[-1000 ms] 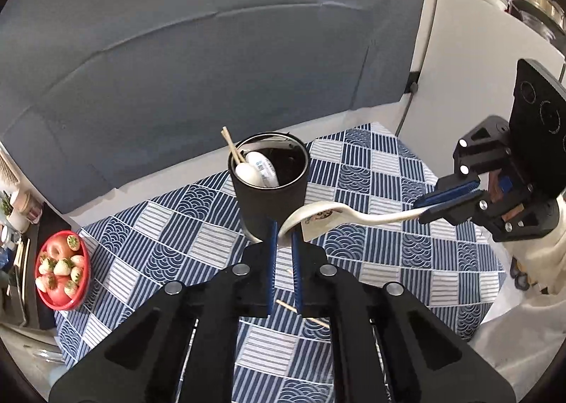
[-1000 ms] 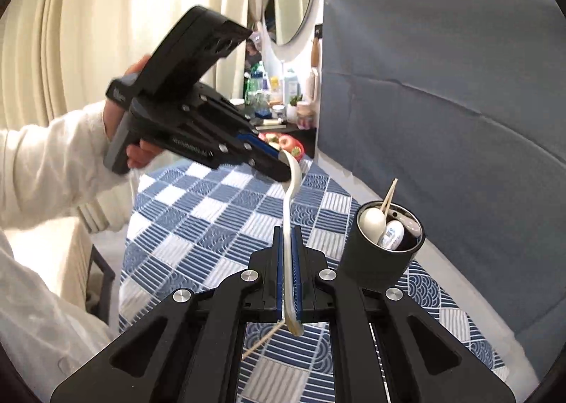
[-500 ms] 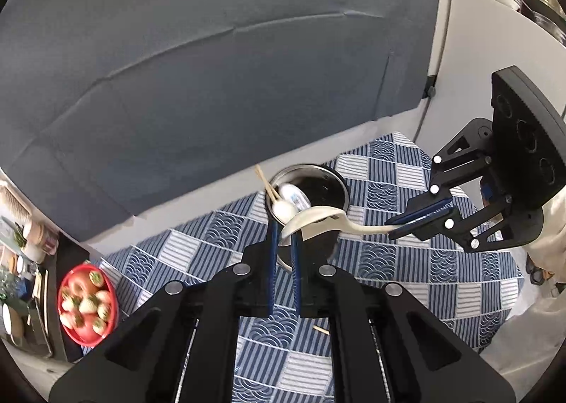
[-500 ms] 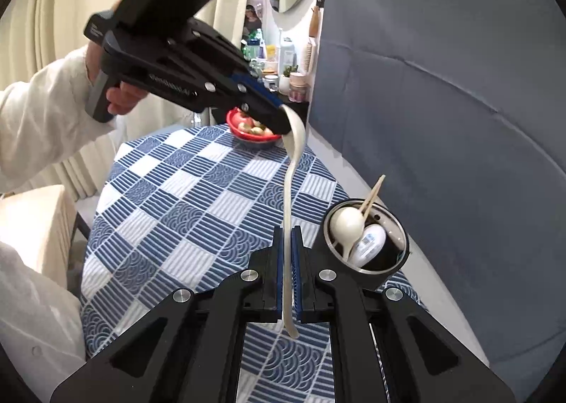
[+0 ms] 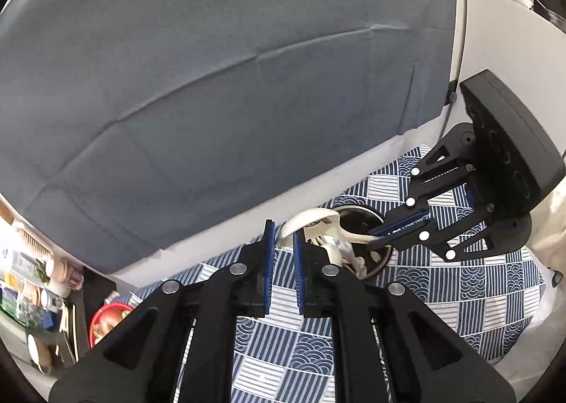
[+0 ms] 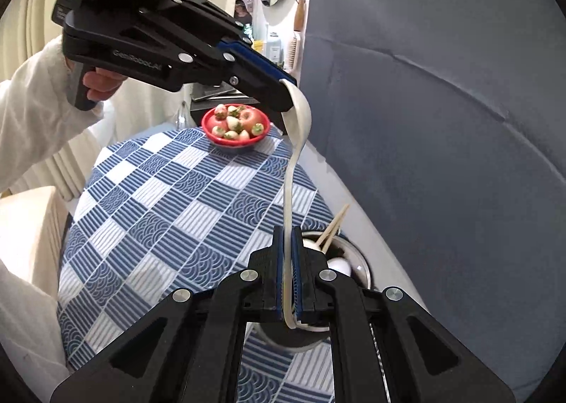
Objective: Organize utensils
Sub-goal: 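Lower the spoon handle-first into the black cup with the right tool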
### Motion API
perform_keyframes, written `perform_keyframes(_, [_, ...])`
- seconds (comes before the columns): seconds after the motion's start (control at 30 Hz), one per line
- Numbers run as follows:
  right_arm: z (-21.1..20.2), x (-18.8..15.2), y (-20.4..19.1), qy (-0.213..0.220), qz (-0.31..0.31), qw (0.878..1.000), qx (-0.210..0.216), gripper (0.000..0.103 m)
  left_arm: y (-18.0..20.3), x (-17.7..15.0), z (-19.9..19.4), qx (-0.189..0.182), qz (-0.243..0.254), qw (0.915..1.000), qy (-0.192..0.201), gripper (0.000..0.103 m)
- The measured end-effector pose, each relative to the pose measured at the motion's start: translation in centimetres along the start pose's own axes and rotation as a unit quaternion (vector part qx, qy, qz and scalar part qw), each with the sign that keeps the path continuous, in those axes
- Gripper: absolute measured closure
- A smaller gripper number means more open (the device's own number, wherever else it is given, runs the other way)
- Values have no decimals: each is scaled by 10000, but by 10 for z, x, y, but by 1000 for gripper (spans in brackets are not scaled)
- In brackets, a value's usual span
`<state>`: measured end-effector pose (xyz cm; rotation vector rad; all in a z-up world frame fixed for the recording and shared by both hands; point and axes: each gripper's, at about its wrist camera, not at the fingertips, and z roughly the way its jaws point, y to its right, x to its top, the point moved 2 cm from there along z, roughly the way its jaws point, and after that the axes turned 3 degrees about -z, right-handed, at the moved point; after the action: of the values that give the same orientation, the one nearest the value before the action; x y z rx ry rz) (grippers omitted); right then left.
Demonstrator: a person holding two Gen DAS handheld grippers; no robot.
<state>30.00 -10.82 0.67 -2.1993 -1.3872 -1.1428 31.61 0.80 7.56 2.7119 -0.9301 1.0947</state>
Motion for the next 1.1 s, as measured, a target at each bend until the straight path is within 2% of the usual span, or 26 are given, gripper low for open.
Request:
perform_keyframes(0.17, [13, 4, 19, 23, 98, 9999, 2, 98, -5, 16, 11, 102, 161, 9998, -52, 92])
perform_keyframes(0.33, [27, -1, 32, -21, 247, 9997, 21, 98, -4, 21, 28, 11, 236, 9997, -111, 91])
perform_keyframes(0.73, [52, -34, 38, -378, 536, 9976, 229, 98, 0, 12, 74, -304, 286, 9980, -474, 91])
perform_keyframes(1.1, [67, -49, 24, -824, 376, 9957, 209, 98, -3, -10, 91, -545, -30, 9957, -753, 92])
